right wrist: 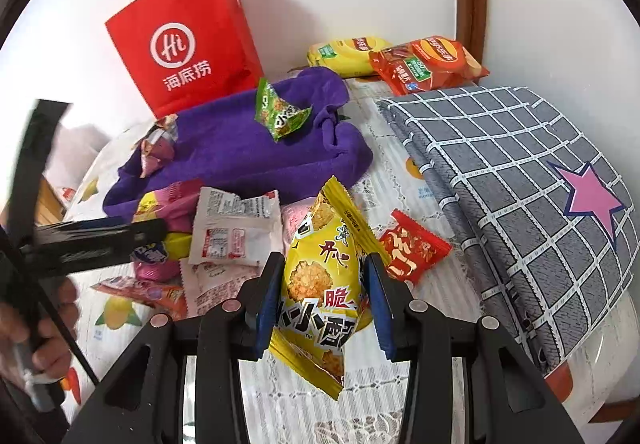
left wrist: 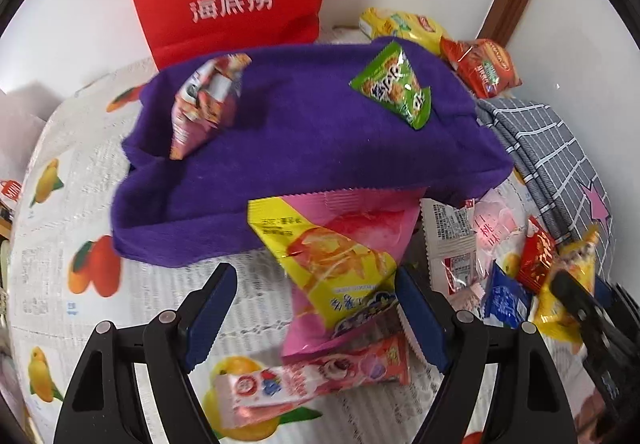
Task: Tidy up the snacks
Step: 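Grasp the pink-yellow chip bag with the left tool while the right tool lifts its bag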
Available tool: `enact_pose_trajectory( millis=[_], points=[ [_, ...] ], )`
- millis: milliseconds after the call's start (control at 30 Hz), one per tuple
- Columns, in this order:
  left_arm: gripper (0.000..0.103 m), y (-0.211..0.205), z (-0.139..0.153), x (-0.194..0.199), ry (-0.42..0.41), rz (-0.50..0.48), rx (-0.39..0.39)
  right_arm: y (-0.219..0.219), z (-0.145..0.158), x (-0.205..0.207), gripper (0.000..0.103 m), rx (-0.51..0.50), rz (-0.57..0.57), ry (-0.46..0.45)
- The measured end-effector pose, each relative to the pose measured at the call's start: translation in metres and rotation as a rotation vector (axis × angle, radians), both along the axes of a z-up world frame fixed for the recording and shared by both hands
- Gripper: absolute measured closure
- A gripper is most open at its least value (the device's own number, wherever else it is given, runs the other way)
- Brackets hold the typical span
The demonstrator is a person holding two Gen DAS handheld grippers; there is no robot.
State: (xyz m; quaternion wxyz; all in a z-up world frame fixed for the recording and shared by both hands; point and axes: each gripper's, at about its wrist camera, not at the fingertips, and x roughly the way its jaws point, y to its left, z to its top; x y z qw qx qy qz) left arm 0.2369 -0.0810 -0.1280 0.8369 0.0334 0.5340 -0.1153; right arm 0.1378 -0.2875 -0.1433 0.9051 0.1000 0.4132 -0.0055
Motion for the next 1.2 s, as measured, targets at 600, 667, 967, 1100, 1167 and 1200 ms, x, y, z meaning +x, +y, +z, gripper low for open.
enact_pose_trajectory(
  millis=[600,667,967,1100,1167,1200],
  points=[
    [0.045,0.003,-0.016,0.003,0.041,0.05,-0.091,0.011,-0.001,-0.006,0.062,-0.098,0.013,0.007],
    [0.046,0.008,-0.011,-0.001,0.032,0.053,-0.095,0.013,0.005,-0.008,0.062,-0.101,0.016,-0.002],
    [0.046,0.036,0.035,-0.017,-0.074,0.083,-0.11,0.04,0.05,-0.011,0.062,-0.14,0.078,-0.096],
    [0.046,0.05,0.05,-0.015,-0.115,0.112,-0.113,0.049,0.066,0.001,0.062,-0.109,0.119,-0.142],
    [0.046,0.056,0.055,-0.012,-0.142,0.128,-0.106,0.05,0.071,0.013,0.062,-0.098,0.128,-0.16],
    [0.046,0.058,0.056,-0.01,-0.154,0.136,-0.102,0.052,0.073,0.021,0.062,-0.102,0.13,-0.164]
  ],
)
